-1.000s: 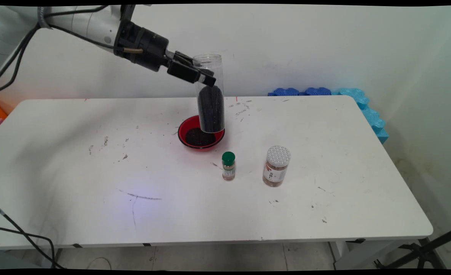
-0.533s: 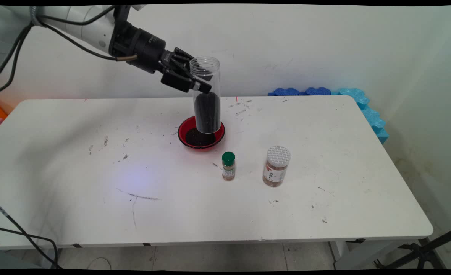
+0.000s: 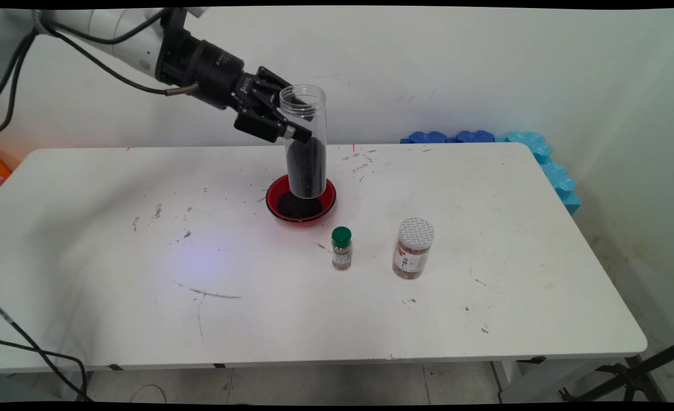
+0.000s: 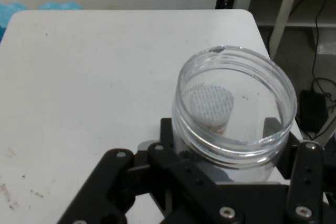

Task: Pour the black seasoning powder in the red bowl

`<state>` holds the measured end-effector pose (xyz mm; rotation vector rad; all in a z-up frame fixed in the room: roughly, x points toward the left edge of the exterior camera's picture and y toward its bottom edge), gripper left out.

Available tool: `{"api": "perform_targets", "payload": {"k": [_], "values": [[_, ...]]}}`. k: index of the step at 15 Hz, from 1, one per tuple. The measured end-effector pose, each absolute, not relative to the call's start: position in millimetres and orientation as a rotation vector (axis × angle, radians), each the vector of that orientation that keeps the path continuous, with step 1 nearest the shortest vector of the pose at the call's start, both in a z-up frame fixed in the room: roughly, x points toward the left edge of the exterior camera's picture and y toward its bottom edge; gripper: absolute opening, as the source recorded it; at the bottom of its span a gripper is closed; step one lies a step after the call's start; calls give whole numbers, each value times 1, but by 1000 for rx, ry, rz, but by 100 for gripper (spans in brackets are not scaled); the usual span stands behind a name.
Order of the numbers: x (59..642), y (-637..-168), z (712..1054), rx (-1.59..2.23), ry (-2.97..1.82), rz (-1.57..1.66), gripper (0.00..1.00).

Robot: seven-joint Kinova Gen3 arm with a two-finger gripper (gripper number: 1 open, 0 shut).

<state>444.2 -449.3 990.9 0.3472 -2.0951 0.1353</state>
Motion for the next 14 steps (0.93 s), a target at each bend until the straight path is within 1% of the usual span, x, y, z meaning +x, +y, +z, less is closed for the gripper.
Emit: {"api": "perform_targets", "payload": {"k": [8,14], "values": [[442,-429,1003,346,-2077,150,0],[444,-412,1003,367,-2048,166,0]]}}
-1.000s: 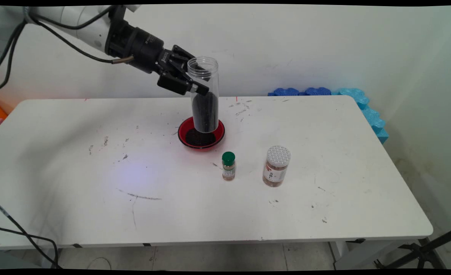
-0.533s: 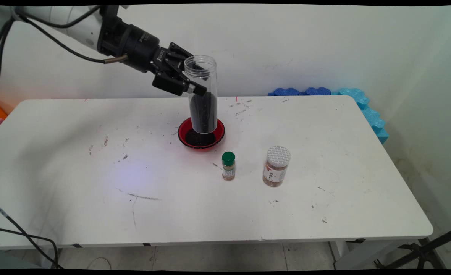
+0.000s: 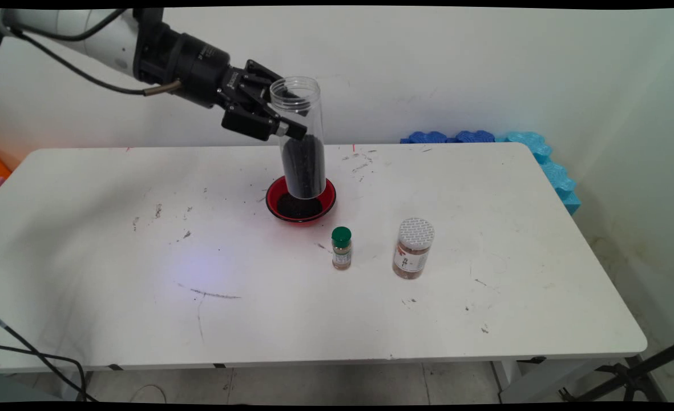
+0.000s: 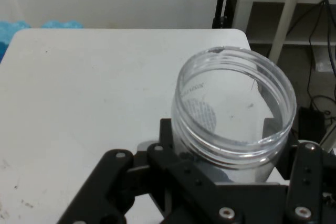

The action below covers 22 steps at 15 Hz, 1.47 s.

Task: Pour the black seasoning powder in the red bowl, then place the picked object on the table

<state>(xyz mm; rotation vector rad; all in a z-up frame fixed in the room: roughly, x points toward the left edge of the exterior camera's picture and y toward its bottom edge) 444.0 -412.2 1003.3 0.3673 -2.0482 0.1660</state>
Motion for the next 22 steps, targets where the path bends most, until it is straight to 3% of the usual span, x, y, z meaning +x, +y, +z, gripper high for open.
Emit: {"api": "perform_targets", "payload": {"k": [6,22], "values": [[452,-392,984,374,-2057,183,0],[454,-345,887,449,-2092,132,0]]}}
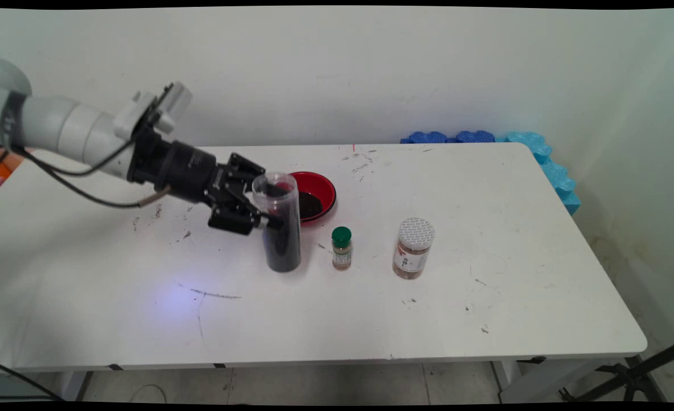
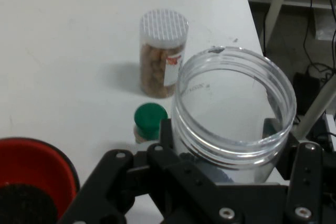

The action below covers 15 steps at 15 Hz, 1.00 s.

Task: Place the picked object on the table

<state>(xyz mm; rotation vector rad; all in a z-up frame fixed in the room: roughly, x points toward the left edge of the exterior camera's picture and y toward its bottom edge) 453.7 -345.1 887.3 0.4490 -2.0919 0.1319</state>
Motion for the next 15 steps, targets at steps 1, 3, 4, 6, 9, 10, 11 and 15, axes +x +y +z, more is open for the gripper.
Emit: {"api": "perform_targets", "payload": {"k": [1,3,4,6,9,10,11,15], "values": [[452,-343,881,451,-2095,128,0],[450,-340,873,451,-2098,125,0],[449,-338,868,451,-2101,122,0],[446,-335,860,451,-2104,119,0],[440,-331,846,451,-2109,111,0],[439,-331,843,451,-2110,109,0],[436,-330,840,452,-2111,107,0],[429,-328,830,457,-2113,100,0]]}}
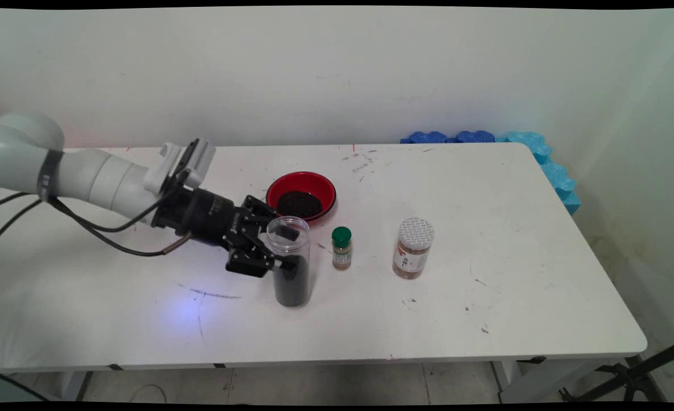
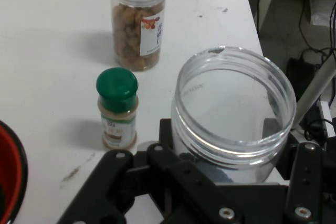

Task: Place the picked object on the table

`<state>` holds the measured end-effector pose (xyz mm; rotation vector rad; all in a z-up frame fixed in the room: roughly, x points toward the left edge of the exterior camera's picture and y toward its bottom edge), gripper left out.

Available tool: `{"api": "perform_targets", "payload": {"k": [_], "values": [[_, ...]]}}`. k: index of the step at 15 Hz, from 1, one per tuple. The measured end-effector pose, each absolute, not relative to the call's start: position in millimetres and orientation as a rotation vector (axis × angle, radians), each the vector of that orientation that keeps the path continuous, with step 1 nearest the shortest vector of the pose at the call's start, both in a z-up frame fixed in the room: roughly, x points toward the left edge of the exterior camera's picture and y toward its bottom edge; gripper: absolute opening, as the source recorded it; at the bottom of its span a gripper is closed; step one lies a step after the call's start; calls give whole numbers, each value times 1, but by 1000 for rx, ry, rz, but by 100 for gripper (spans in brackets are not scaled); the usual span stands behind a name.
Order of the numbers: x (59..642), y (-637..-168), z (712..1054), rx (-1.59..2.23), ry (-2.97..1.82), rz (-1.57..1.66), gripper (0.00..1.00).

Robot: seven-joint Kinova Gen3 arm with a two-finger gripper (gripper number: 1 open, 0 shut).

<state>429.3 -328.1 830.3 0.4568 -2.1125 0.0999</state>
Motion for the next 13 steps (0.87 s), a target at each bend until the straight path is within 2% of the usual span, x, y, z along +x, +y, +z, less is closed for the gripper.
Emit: {"api": "perform_targets", "payload": {"k": [10,11,13], "values": [[420,-328,818,462,-2113,96,0],[420,-328,817,460,-2115,95,100],[419,-328,817,456,-2120,96,100]]}}
